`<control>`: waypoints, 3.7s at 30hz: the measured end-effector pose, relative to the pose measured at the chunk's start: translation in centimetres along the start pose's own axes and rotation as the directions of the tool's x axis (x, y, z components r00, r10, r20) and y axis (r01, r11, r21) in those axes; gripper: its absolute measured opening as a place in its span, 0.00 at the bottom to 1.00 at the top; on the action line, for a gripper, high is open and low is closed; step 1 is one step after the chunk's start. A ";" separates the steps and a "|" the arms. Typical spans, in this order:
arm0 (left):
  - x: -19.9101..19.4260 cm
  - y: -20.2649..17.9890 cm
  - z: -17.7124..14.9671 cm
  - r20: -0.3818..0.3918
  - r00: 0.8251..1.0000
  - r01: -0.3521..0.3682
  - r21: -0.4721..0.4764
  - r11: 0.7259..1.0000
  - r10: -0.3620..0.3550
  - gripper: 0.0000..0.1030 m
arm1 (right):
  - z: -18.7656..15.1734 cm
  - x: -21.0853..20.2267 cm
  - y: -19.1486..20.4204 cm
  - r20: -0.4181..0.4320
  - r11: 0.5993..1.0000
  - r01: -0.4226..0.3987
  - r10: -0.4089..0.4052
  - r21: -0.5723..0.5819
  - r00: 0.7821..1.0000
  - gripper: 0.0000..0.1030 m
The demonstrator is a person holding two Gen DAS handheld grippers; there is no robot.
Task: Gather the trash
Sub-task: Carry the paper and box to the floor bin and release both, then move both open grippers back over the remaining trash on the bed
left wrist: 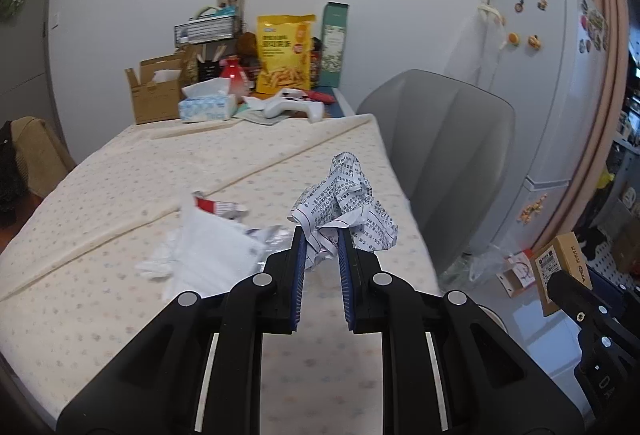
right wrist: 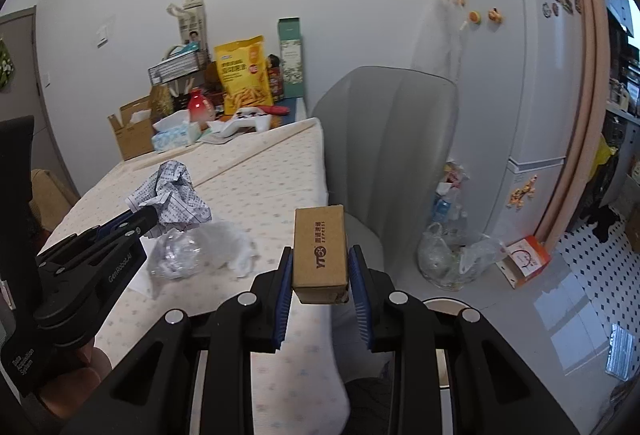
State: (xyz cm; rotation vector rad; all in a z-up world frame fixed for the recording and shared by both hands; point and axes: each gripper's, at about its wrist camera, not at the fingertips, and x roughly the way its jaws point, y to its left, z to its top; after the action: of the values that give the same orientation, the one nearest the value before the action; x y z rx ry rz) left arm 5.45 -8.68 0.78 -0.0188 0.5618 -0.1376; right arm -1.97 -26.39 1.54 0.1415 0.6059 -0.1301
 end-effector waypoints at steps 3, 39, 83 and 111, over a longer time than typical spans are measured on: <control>0.5 -2.4 0.2 -0.004 1.000 0.026 0.023 0.999 -0.025 0.16 | 0.2 0.0 -2.0 -0.001 0.999 0.029 -0.029 0.017 1.000 0.27; 13.1 -21.1 -1.7 -0.217 0.965 0.196 0.208 0.958 -0.151 0.16 | -1.6 11.0 -21.6 -0.181 0.951 0.195 -0.154 0.239 0.971 0.34; 12.1 -29.7 -4.5 -0.289 0.922 0.335 0.268 0.903 -0.257 0.91 | -5.4 4.8 -31.2 -0.182 0.828 0.379 -0.332 0.414 0.925 0.89; 3.2 -6.2 1.0 -0.040 0.995 0.096 0.017 0.995 -0.095 0.95 | 0.8 1.8 -9.5 -0.039 0.963 0.213 -0.209 0.164 0.977 0.93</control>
State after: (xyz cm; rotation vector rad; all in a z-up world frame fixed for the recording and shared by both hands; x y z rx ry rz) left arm 7.89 -15.23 0.30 -0.0244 0.5986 -0.2367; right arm -1.57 -35.98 0.27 0.2413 0.6302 -0.3873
